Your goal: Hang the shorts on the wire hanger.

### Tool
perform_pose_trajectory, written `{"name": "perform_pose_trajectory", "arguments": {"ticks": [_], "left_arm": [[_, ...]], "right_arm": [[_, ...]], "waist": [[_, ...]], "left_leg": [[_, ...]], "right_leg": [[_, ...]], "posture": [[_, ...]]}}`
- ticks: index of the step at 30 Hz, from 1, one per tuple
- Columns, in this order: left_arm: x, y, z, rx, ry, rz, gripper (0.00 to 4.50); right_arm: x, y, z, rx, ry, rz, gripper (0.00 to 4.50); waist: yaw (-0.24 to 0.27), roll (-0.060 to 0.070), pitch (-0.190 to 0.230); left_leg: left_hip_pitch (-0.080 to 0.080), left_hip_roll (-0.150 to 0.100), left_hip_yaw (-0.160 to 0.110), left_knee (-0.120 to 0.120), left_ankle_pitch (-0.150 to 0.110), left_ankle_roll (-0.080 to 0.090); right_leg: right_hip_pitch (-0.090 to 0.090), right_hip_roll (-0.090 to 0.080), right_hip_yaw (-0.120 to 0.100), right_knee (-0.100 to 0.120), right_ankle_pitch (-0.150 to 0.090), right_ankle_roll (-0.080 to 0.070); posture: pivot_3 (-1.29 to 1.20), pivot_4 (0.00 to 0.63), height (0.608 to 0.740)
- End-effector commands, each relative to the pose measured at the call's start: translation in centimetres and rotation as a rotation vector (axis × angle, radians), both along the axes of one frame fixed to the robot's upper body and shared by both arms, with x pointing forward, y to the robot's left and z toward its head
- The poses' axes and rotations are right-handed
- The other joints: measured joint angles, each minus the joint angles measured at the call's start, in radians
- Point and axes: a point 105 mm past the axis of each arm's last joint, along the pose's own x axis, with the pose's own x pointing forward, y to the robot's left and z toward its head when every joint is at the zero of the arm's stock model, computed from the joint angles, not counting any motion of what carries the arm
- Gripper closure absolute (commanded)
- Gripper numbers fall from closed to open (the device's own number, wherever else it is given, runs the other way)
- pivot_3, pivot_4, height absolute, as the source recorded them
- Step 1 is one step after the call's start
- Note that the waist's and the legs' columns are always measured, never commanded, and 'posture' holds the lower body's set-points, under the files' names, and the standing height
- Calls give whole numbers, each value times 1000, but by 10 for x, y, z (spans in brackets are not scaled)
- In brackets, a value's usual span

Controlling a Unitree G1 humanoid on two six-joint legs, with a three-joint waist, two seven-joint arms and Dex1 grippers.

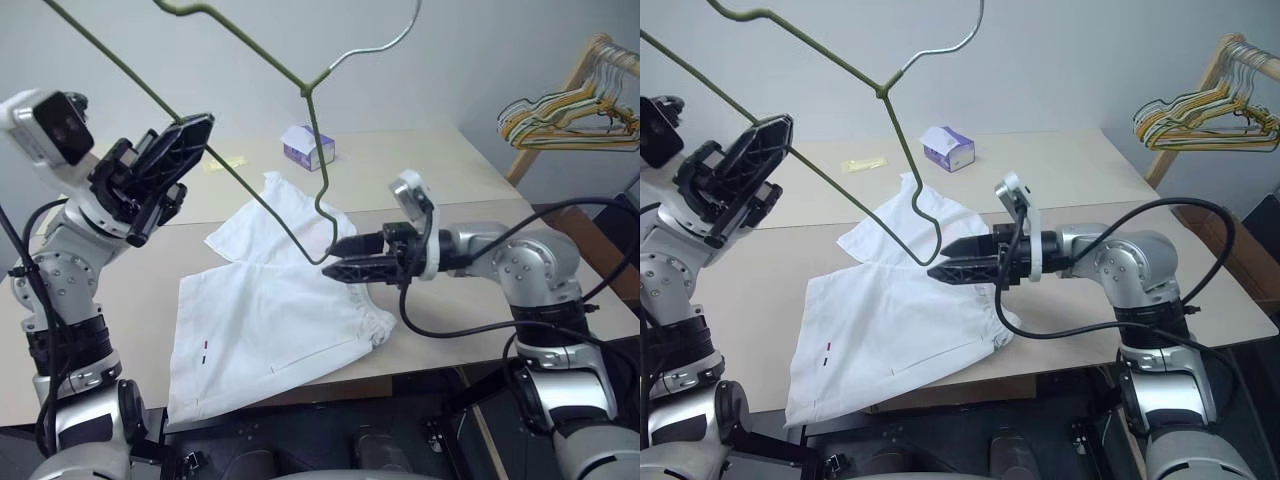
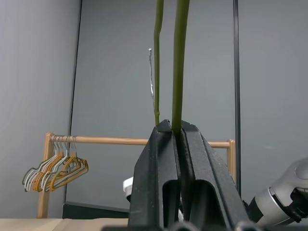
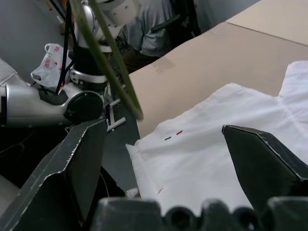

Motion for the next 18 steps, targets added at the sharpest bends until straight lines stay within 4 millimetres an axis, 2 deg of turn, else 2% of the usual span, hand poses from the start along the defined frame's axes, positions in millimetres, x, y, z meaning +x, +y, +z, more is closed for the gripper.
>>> {"name": "perform_pose_trajectory", "arguments": {"ticks": [1, 7, 10, 18], "left_arm": [[-5, -4, 6, 1, -48, -1, 4500], [-3, -8, 4, -12, -45, -2, 4500], [-2, -10, 1, -11, -42, 4, 4500], [-1, -11, -3, -9, -35, 14, 4500]], "right_arm": [[-1, 2, 20, 42, -56, 20, 25], [-10, 10, 27, 50, -83, 75, 25], [-12, 12, 27, 44, -92, 87, 564], [-10, 13, 25, 30, -88, 71, 3347]], "waist": [[1, 0, 0], [0, 0, 0], [-1, 0, 0], [-2, 0, 0]], "left_leg": [[0, 0, 0, 0, 0, 0], [0, 0, 0, 0, 0, 0], [0, 0, 0, 0, 0, 0], [0, 0, 0, 0, 0, 0]], "right_leg": [[0, 0, 0, 0, 0, 0], [0, 0, 0, 0, 0, 0], [0, 0, 0, 0, 0, 0], [0, 0, 0, 0, 0, 0]], "posture": [[-78, 0, 740], [-83, 0, 740], [-83, 0, 740], [-82, 0, 740]]}}
